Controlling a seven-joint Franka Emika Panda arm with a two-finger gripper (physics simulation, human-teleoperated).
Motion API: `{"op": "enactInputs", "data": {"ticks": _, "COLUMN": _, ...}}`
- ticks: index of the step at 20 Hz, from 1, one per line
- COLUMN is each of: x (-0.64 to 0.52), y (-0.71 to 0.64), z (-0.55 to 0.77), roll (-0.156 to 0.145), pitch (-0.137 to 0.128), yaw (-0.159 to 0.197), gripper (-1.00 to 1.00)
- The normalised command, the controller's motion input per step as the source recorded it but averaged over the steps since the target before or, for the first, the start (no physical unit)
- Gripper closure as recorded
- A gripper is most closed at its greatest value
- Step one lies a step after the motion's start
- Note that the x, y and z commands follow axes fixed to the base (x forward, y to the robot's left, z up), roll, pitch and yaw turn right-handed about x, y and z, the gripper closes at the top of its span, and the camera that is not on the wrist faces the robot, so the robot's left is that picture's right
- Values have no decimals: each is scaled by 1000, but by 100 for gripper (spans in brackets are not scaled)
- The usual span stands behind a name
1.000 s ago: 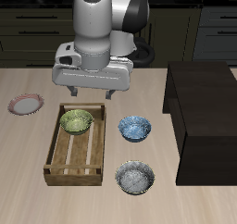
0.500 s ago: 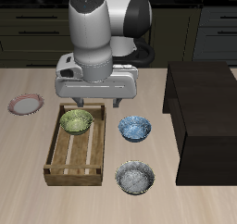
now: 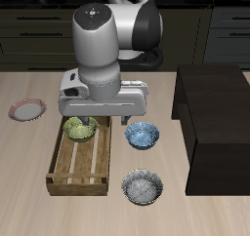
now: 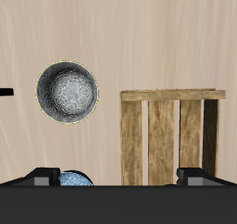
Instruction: Place the green bowl and the black bowl in the wooden tray
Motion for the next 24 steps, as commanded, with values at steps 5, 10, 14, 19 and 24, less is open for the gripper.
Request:
{"op": "enactInputs", "data": {"ticks": 5, "x": 181, "y": 39, "z": 37, "roll": -24, "pitch": 27, "yaw": 51, "gripper": -100}}
{"op": "enactInputs", "data": {"ticks": 10, "x": 142, "y": 46, "z": 54, "roll": -7, "pitch": 14, "yaw": 56, "gripper": -100}}
{"op": "enactInputs", "data": {"ticks": 14, "x": 332, "y": 114, "z": 72, "roll": -38, "pitch": -2, "yaw": 63, "gripper": -100}}
{"op": "enactInputs", "data": {"ticks": 19, "x": 260, "y": 162, "z": 16, "roll": -21, "pitch": -9, "yaw": 18, "gripper": -100}}
{"op": "enactInputs", "data": {"ticks": 24, "x": 189, "y": 253, "z": -24, "roll": -1, "pitch": -10, "yaw": 29, "gripper": -100}}
